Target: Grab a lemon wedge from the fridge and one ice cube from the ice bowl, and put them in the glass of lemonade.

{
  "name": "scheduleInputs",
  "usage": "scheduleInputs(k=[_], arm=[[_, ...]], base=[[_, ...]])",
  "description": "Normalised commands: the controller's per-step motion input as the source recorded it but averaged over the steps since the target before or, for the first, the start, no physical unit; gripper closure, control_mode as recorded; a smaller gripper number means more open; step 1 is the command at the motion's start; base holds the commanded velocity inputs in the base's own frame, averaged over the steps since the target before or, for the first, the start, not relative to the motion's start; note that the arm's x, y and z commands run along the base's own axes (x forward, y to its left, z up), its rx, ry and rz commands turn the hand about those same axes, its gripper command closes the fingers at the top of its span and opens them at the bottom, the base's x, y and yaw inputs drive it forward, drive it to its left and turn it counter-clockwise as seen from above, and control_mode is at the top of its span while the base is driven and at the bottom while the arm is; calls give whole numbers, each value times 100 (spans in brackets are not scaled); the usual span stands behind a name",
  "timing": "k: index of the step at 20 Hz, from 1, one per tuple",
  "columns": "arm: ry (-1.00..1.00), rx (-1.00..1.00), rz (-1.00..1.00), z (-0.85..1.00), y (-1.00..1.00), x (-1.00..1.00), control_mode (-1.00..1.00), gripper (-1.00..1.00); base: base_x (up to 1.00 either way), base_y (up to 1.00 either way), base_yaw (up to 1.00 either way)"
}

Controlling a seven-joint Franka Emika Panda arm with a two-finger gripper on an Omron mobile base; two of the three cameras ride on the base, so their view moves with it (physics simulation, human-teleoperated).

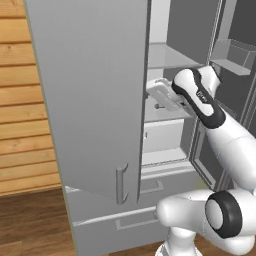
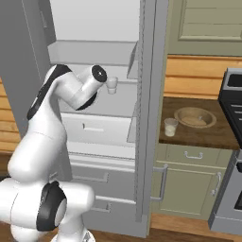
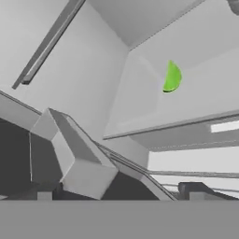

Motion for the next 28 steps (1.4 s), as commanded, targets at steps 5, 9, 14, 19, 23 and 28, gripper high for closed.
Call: scheduleInputs(k=[5,9,14,19,23,28], arm=[[0,5,28,8,100,-17,-100,-100],[0,1,27,15,100,-28,-100,-100],[-10,-1,19,16,100,-62,-100,-100],[-14,-4,16,12,100,-85,-100,-100],[-15,-3,16,10,100,-69,-100,-100],[-21,-5,11,28,100,-53,-100,-100]], base=[[0,0,0],[0,0,0],[0,0,0],[0,0,0],[0,0,0],[0,0,0]])
